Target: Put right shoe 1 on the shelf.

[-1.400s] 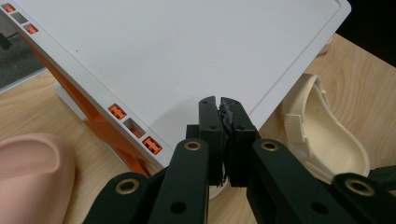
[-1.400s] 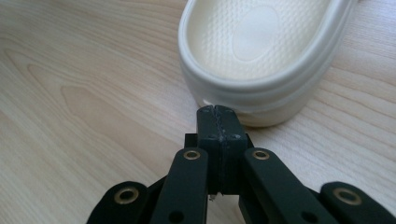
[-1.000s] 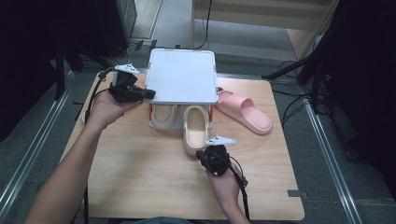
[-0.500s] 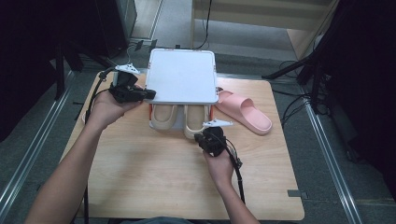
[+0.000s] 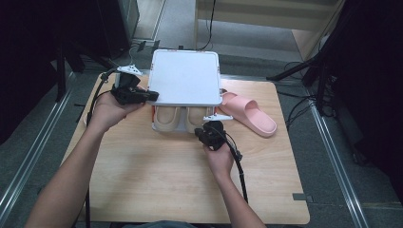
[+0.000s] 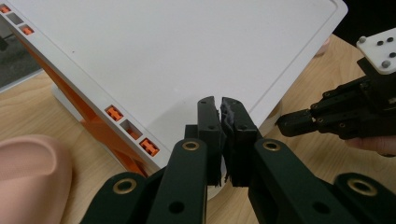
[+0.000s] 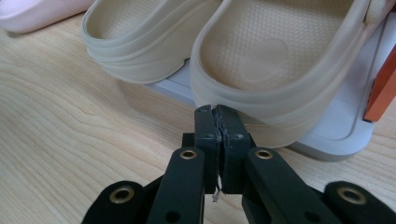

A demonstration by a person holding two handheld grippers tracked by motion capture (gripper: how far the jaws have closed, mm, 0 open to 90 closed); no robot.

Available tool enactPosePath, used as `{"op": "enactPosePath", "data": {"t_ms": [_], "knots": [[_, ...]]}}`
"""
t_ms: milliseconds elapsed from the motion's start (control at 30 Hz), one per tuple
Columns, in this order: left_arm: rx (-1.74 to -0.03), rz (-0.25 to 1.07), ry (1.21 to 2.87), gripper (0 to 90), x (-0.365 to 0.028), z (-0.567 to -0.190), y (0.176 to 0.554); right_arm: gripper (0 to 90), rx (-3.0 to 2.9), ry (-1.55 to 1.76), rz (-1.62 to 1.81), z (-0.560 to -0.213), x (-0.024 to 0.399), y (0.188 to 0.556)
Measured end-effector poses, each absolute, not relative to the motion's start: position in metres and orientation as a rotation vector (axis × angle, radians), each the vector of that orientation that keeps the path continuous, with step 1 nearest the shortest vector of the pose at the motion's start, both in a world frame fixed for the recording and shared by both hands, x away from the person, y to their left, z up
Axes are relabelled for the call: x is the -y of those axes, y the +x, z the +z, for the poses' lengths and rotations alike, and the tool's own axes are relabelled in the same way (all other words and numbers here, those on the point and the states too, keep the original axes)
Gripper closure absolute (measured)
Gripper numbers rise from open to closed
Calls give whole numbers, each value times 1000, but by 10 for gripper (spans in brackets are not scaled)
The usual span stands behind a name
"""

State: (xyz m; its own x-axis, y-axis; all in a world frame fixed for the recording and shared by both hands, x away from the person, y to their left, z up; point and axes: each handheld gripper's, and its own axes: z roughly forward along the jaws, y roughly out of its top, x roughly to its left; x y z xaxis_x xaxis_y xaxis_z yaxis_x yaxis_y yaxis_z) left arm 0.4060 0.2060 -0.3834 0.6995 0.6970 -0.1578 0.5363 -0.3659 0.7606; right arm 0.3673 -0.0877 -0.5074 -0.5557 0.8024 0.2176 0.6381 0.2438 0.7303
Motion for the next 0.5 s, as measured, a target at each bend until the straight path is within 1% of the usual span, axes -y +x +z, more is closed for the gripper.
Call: {"op": "enactPosePath", "data": {"t_ms": [133, 200, 267, 400, 500], "knots": [[-960, 228, 2050, 839, -206, -383, 406, 849, -2347, 1361, 1190, -504, 91, 360], [-972, 210, 2044, 784, -207, -381, 407, 823, -2360, 1344, 1198, -499, 94, 353], [-982, 197, 2040, 732, -210, -380, 406, 782, -2369, 1310, 1220, -491, 100, 344], [-1005, 203, 2008, 689, -218, -373, 401, 686, -2395, 1264, 1257, -479, 113, 329], [-1024, 208, 1994, 631, -226, -368, 396, 633, -2439, 1253, 1283, -473, 130, 315]]}}
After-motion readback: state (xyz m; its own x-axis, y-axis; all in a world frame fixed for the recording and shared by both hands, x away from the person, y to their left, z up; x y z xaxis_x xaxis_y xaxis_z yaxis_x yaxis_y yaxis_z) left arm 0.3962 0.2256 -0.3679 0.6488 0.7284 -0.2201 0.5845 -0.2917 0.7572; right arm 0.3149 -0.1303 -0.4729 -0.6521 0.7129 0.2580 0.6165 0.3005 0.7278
